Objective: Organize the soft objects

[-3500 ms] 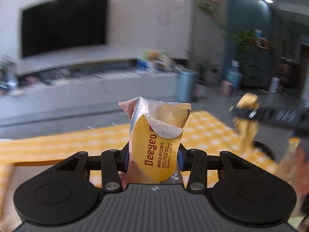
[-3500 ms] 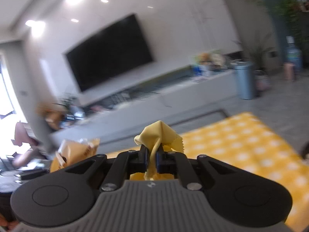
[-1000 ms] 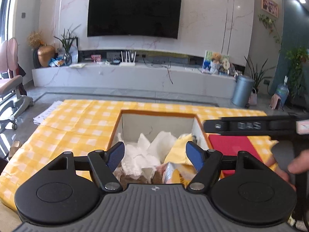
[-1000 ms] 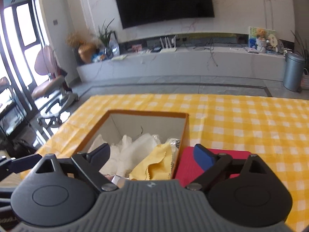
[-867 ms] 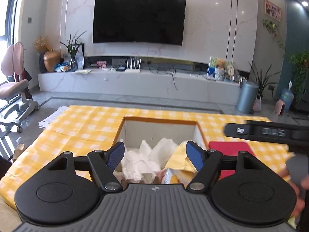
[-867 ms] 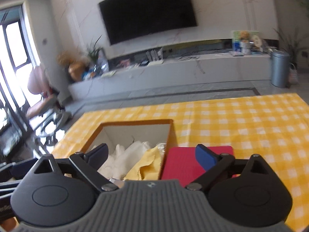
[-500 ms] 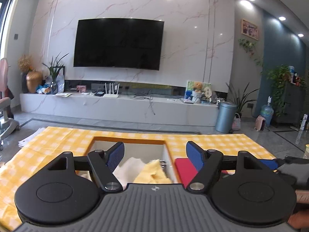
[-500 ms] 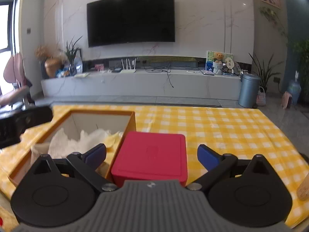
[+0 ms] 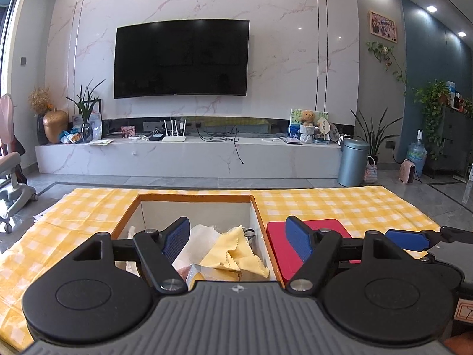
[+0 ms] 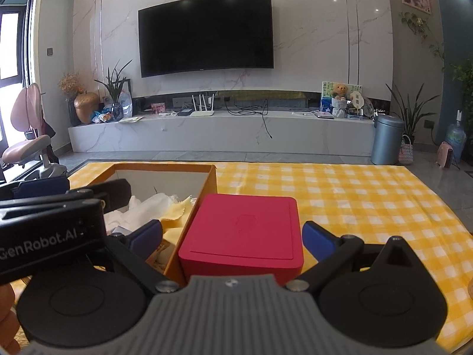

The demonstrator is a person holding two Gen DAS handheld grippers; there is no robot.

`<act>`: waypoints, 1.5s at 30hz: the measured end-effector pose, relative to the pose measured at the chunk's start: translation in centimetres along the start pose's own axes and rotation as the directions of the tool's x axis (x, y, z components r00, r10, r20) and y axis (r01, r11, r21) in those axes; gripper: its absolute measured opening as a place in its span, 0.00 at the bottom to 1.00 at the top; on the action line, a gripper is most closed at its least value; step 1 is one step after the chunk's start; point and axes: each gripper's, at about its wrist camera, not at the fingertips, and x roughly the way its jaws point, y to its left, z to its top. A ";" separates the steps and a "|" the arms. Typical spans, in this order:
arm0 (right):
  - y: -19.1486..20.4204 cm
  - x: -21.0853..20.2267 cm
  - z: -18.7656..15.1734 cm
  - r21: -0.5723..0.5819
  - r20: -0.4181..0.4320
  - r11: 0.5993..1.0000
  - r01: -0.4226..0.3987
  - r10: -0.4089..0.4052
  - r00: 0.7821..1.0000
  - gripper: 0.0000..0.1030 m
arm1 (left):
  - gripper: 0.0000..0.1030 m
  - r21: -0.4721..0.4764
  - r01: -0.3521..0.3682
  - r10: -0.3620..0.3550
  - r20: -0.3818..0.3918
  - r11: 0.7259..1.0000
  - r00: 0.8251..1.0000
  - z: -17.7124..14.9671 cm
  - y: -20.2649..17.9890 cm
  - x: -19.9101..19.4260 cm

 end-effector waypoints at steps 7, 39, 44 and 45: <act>-0.3 0.2 0.0 0.006 -0.008 1.000 0.000 0.000 1.000 0.96 | 0.84 -0.005 0.000 0.000 -0.004 1.000 1.000 -0.1 -0.3 0.0; 0.1 1.2 -0.7 -0.027 -0.083 1.000 -0.006 0.004 0.997 0.95 | 0.84 0.020 -0.036 0.037 -0.044 0.999 0.998 -0.7 -0.6 0.6; 0.1 1.3 -0.8 -0.025 -0.082 1.000 0.001 -0.003 0.997 0.95 | 0.84 0.028 -0.050 0.052 -0.048 0.998 0.997 -0.6 -0.6 0.7; 0.1 1.4 -0.8 -0.024 -0.085 1.000 0.001 -0.003 0.996 0.95 | 0.84 0.029 -0.051 0.052 -0.052 0.998 0.997 -0.6 -0.5 0.8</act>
